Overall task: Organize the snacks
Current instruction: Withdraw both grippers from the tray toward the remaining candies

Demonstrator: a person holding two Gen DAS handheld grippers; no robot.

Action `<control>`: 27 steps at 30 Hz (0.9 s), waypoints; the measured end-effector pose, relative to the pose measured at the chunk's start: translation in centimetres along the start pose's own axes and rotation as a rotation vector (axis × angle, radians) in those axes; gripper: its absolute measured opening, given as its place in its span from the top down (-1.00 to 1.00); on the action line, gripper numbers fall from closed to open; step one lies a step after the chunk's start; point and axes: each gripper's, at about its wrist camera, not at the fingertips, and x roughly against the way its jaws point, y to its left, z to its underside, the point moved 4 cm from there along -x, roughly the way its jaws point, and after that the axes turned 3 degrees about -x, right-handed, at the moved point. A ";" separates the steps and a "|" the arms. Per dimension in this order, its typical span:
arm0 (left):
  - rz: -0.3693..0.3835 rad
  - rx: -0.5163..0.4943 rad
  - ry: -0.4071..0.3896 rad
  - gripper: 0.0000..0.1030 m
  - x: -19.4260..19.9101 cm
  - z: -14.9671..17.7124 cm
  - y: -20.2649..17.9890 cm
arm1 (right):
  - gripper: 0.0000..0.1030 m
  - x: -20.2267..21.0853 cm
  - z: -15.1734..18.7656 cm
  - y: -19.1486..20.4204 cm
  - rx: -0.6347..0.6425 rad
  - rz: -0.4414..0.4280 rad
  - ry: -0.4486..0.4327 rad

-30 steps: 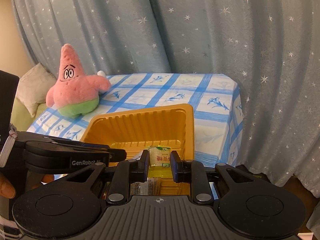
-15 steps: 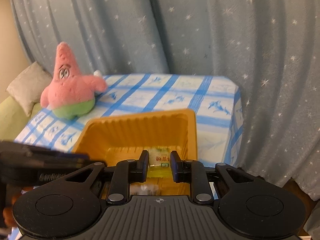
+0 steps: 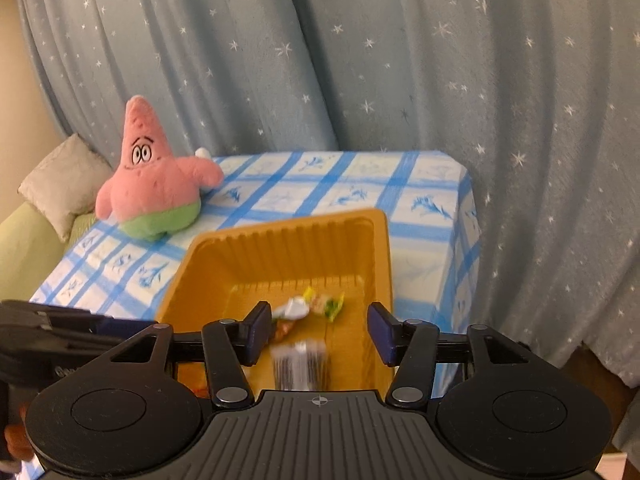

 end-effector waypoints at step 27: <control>-0.024 -0.001 -0.036 -0.05 12.6 9.3 0.2 | -0.48 10.4 6.9 4.6 -0.045 -0.032 0.048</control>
